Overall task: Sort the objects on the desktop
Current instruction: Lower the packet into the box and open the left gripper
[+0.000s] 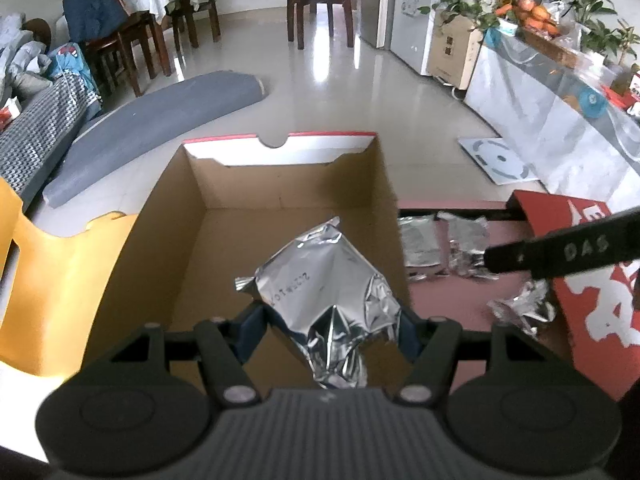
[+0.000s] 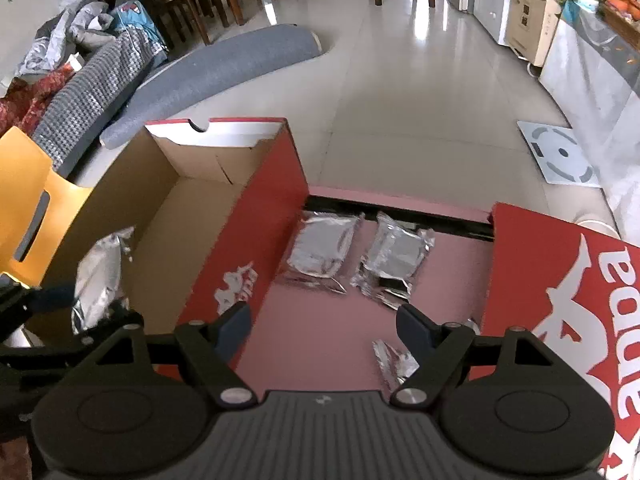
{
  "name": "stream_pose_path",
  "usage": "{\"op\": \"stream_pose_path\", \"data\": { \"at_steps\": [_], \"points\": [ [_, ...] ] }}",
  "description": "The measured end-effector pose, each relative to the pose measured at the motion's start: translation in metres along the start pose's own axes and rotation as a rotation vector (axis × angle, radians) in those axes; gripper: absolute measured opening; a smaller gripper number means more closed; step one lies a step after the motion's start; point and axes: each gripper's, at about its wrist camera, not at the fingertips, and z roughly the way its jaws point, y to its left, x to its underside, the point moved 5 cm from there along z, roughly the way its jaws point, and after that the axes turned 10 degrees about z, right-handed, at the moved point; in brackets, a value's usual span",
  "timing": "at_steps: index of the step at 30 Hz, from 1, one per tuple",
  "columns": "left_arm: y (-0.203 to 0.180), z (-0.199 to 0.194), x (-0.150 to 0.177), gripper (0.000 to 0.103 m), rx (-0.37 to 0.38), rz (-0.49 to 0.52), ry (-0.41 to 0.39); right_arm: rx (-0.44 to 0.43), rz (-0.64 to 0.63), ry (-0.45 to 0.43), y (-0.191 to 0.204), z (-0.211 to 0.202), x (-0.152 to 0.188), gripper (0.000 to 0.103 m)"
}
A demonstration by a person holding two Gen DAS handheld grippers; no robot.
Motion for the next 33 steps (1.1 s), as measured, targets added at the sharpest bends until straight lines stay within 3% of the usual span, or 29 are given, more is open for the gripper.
{"op": "stream_pose_path", "data": {
  "at_steps": [13, 16, 19, 28, 33],
  "points": [
    [0.031, 0.027, 0.019, 0.063, -0.018, 0.053, 0.078, -0.092, -0.054, -0.059, 0.041, 0.013, -0.017, 0.08],
    [0.035, 0.034, 0.023, 0.063, -0.015, 0.065, 0.095, -0.109, -0.12, -0.117, 0.055, 0.014, -0.022, 0.091],
    [0.038, 0.041, 0.027, 0.063, -0.007, 0.078, 0.11, -0.138, -0.197, -0.154, 0.069, 0.016, -0.023, 0.094],
    [0.054, 0.06, 0.034, 0.063, -0.001, 0.097, 0.153, -0.183, -0.288, -0.125, 0.093, 0.038, -0.031, 0.094],
    [0.058, 0.072, 0.038, 0.063, 0.005, 0.102, 0.181, -0.177, -0.325, -0.137, 0.102, 0.045, -0.039, 0.099]
  ]
}}
